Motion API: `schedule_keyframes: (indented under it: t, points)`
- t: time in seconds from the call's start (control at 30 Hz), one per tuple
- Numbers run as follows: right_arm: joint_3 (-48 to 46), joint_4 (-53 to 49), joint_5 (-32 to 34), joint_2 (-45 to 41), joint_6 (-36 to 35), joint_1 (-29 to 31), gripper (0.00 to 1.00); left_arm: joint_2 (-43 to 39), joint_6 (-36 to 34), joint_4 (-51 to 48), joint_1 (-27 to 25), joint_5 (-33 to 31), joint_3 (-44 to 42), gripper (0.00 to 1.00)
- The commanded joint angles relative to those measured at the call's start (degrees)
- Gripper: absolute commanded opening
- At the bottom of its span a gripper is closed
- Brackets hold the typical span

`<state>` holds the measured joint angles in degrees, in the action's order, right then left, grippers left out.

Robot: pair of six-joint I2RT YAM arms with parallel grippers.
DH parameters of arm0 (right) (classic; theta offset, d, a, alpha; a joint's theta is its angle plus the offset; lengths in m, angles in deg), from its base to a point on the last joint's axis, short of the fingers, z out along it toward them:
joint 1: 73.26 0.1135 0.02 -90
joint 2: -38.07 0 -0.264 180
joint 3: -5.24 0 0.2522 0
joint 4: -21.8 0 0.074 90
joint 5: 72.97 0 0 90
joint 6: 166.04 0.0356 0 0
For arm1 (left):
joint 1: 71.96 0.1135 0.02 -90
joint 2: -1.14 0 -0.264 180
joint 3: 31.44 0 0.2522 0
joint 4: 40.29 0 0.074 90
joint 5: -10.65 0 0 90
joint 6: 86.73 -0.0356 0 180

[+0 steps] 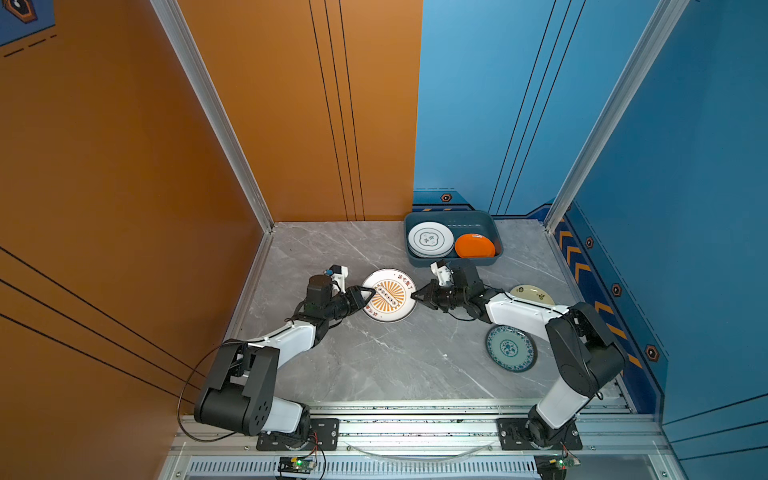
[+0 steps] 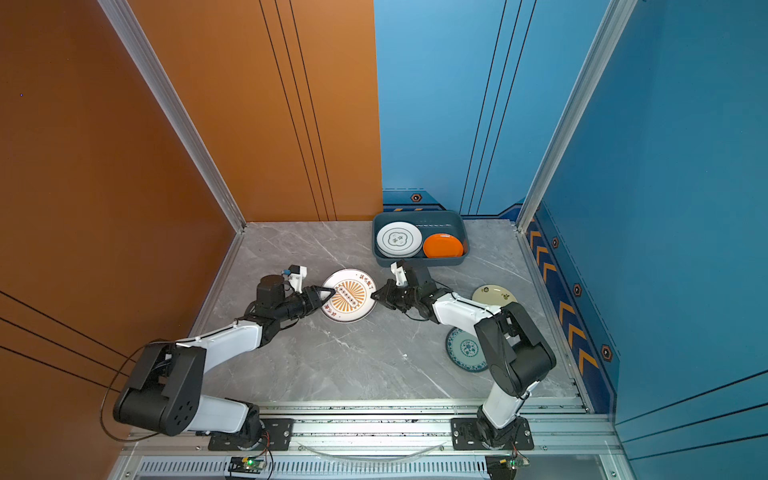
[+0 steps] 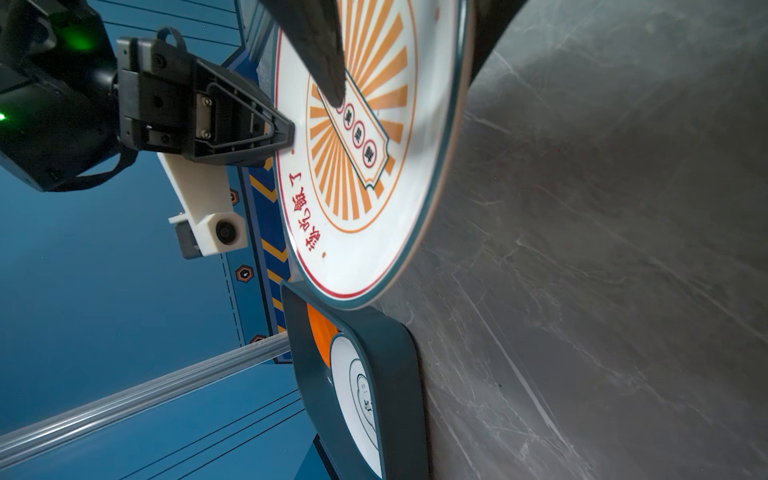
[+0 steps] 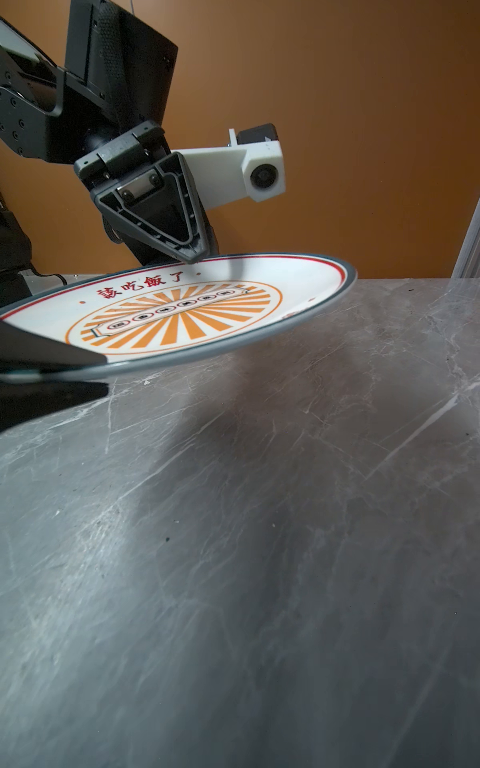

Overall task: Place the plates into the plastic bin on the countertop
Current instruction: 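Tilt the sunburst plate up with the right gripper while the left approaches, then grip the raised plate edge with the left gripper while the right holds it, then carry the sunburst plate into the bin with the right gripper while the left withdraws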

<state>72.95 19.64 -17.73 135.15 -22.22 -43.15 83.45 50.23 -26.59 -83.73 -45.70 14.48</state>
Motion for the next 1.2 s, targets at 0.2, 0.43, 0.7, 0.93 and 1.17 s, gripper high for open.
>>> schedule_keyframes:
  t: [0.2,0.43,0.7,0.93,1.17]
  points:
    - [-2.0,5.8,-2.5,0.3,0.7,-1.1,0.0,6.5,7.2,17.3,-2.1,9.1,0.9,0.14]
    - [-3.2,7.0,-3.0,0.3,0.6,-1.6,0.0,10.9,11.0,23.8,-3.1,10.5,1.9,0.03]
    - [-4.7,11.8,-4.4,0.7,1.3,-1.9,0.32,11.7,11.4,23.9,-4.7,10.0,3.0,0.0]
    - [-5.1,21.1,-6.2,4.6,5.5,-0.6,0.36,12.4,11.7,23.9,-6.4,9.4,3.9,0.0]
    - [-5.5,25.3,-7.2,5.4,7.6,-0.3,0.14,12.5,11.6,23.9,-6.6,9.2,3.8,0.01]
